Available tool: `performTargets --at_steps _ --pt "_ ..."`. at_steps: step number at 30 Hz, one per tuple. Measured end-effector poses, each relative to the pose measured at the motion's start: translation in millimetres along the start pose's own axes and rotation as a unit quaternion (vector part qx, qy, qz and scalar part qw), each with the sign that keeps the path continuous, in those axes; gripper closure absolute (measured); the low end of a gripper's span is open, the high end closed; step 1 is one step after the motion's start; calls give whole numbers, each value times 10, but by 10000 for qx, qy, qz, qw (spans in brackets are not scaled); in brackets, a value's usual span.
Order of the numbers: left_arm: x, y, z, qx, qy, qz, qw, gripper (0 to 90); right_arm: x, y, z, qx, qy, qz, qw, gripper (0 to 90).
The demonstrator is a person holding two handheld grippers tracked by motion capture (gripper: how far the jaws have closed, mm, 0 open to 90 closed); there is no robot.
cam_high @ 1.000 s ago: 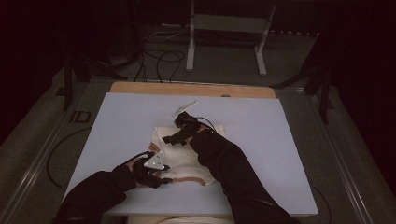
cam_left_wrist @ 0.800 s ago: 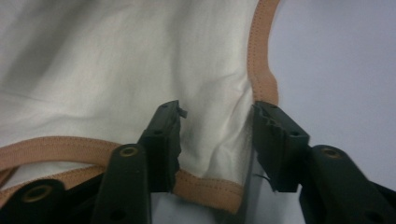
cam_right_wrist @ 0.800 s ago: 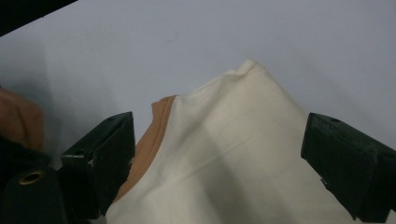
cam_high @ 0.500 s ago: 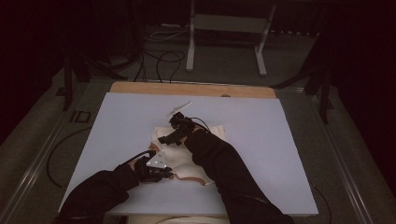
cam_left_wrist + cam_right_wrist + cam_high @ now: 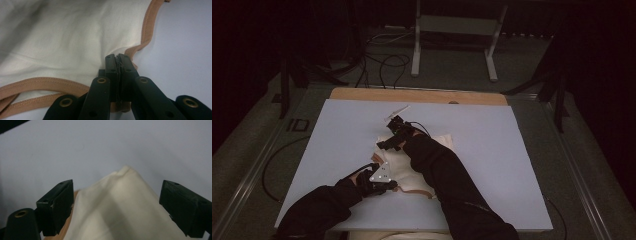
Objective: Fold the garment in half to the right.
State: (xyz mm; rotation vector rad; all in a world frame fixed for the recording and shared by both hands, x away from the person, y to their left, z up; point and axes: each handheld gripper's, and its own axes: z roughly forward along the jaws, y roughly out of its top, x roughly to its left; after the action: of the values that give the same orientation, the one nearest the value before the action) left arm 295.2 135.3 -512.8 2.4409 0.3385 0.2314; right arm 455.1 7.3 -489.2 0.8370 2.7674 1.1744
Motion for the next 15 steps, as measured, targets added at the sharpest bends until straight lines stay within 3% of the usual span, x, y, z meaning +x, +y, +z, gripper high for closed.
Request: performTargets --at_steps 6,11,15 --pt "2 -9 2 -59 -5 -39 10000 886 32 112 129 50 -289 88 9995 118" --pt "3 -11 -1 -43 11 1 10000 886 35 184 192 48 -382 63 9992 305" --pt "0 -11 -1 -44 21 12 10000 886 33 199 259 110 -510 72 9986 361"
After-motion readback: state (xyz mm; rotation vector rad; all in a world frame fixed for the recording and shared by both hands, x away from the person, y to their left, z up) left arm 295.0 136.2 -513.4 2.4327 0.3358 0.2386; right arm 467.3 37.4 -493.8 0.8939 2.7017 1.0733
